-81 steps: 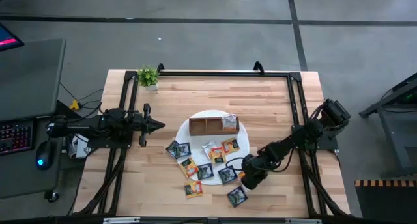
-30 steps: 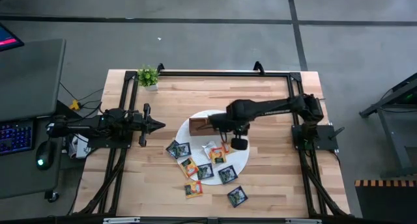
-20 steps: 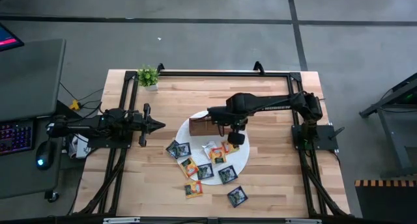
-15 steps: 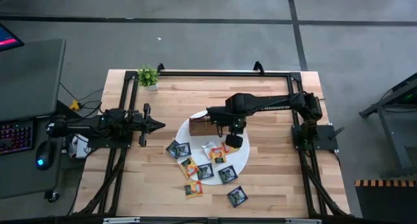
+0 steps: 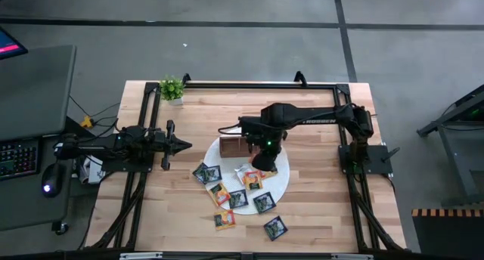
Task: Pick & Place Tea
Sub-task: Put the white tea bag into the right section of the wooden organizer
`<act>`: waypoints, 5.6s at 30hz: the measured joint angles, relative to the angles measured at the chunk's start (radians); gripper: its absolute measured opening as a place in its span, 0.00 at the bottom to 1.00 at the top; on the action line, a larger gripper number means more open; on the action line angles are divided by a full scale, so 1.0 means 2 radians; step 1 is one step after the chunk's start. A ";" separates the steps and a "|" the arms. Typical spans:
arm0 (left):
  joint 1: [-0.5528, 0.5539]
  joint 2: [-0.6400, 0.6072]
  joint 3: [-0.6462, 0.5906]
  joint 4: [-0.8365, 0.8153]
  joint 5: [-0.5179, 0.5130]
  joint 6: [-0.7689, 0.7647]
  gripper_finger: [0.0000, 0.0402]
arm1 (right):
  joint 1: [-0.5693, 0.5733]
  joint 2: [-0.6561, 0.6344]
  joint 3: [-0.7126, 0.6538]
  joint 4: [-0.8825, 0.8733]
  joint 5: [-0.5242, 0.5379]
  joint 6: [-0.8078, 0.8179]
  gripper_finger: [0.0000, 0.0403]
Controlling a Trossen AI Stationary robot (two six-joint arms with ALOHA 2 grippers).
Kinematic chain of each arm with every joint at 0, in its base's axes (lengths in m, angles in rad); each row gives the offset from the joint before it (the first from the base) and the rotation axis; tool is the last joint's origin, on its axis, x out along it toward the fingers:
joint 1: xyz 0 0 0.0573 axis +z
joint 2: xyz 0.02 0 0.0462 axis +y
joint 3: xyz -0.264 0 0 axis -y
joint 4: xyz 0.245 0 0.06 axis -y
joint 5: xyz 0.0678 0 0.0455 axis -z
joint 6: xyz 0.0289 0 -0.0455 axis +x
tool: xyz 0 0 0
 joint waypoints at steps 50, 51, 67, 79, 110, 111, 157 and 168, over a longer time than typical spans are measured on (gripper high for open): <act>0.000 0.000 0.000 0.000 0.000 0.000 0.00 | -0.005 -0.226 -0.290 0.208 0.118 0.102 0.00; 0.000 0.000 0.000 0.000 0.000 0.000 0.00 | -0.003 -0.226 -0.285 0.208 0.128 0.097 0.00; 0.000 0.000 0.000 0.000 0.000 0.000 0.00 | 0.024 -0.226 -0.273 0.210 0.189 0.062 0.00; 0.000 0.000 0.000 0.000 -0.004 0.000 0.00 | 0.030 -0.226 -0.273 0.209 0.227 0.057 0.00; 0.000 0.000 0.000 0.000 -0.001 0.000 0.00 | -0.041 -0.146 -0.274 0.243 0.230 0.027 0.00; 0.000 0.000 0.000 0.000 -0.001 0.000 0.00 | -0.041 -0.146 -0.274 0.243 0.229 0.029 0.00; 0.000 0.000 0.000 0.000 0.000 0.000 0.00 | -0.038 -0.153 -0.366 0.353 0.222 0.107 0.18; 0.000 0.000 0.000 0.000 0.000 0.000 0.00 | -0.044 -0.195 -0.366 0.349 0.257 0.100 0.36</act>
